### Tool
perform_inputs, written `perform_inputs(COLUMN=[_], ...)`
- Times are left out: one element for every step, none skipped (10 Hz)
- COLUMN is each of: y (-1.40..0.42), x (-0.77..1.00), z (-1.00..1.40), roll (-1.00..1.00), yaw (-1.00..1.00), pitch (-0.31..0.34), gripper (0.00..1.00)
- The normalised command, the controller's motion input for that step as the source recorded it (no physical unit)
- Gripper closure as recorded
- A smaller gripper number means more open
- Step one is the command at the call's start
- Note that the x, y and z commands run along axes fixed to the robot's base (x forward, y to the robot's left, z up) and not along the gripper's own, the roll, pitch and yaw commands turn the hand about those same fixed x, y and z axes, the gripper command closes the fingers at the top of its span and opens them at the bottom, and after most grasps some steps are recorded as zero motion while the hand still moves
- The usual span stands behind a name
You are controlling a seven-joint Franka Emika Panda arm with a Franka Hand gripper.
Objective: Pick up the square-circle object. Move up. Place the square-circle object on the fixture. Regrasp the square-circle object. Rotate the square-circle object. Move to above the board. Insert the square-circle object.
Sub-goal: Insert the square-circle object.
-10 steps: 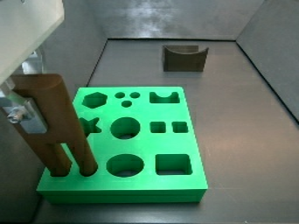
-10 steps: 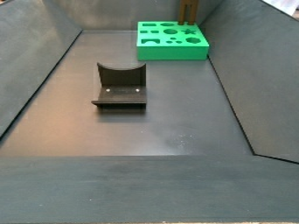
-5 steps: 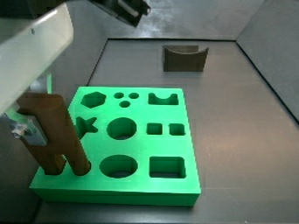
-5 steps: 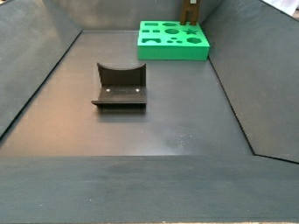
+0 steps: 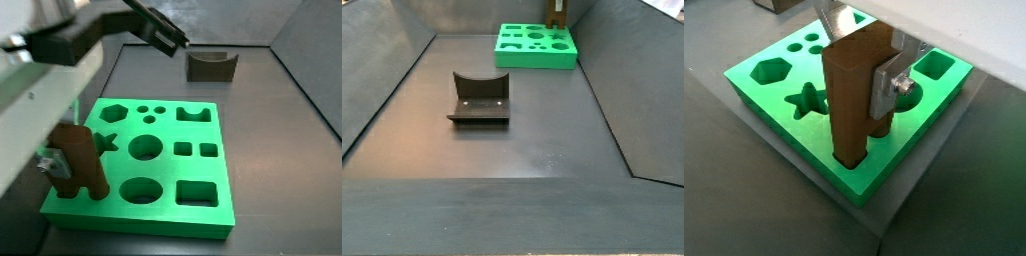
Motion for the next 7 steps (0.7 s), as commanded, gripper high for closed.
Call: perform_inputs(y=[0.09, 0.19, 0.47, 0.26, 0.0, 0.0, 0.13], x=[0.29, 0.22, 0.13, 0.0, -0.06, 0.0, 0.07], z=[-0.52, -0.42, -0.3, -0.21, -0.02, 0.0, 0.02], roll=[0.11, 0.04, 0.0, 0.0, 0.0, 0.01, -0.03], yaw=[0.0, 0.0, 0.06, 0.16, 0.0, 0.0, 0.08], pitch=[0.057, 0.067, 0.05, 0.0, -0.066, 0.009, 0.0], gripper=[1.0, 1.0, 1.0, 1.0, 1.0, 1.0, 1.0])
